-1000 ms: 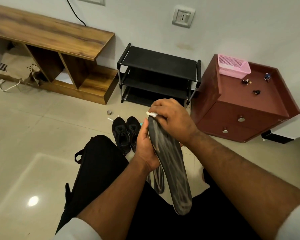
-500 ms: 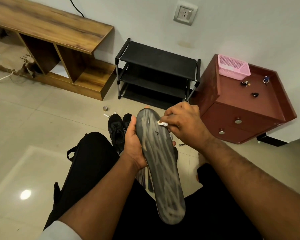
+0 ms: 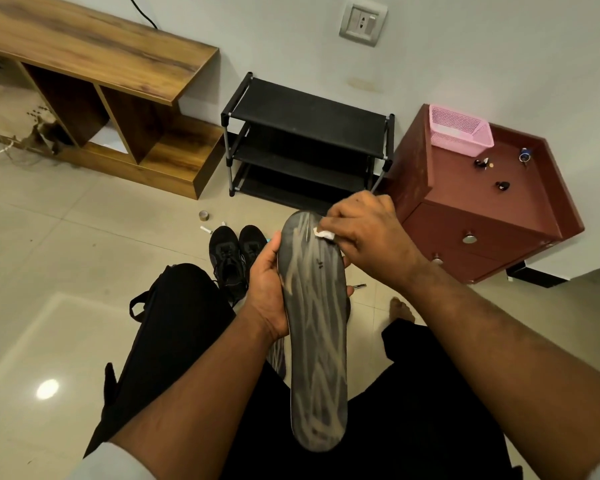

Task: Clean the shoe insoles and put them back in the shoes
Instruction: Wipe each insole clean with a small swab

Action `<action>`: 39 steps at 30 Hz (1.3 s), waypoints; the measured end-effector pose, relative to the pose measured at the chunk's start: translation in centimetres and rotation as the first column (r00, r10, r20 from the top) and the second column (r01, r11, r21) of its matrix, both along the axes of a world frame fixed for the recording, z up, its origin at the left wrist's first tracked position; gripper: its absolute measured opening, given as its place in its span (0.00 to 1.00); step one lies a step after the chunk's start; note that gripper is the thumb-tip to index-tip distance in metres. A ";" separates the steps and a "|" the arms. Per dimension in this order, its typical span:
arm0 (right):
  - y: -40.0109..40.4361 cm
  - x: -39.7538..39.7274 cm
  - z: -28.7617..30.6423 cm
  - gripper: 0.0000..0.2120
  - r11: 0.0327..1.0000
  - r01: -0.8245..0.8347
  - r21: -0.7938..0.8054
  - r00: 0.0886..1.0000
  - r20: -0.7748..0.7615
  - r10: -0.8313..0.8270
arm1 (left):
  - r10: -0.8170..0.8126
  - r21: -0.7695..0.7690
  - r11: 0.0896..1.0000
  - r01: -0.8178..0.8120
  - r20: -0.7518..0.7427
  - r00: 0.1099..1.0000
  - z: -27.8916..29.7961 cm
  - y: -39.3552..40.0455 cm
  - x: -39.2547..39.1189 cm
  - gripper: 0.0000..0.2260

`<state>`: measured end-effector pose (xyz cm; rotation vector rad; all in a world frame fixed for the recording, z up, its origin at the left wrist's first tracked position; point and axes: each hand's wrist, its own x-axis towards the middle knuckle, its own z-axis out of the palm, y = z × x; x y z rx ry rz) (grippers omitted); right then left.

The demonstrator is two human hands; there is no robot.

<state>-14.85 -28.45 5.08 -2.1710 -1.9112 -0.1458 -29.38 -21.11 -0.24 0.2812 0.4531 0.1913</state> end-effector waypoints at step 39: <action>1.8 -5.4 -2.6 0.09 0.964 0.229 0.138 0.948 -0.257 -0.188 | -0.054 0.034 0.998 0.055 -0.033 0.998 -2.9 0.3 -0.4 0.29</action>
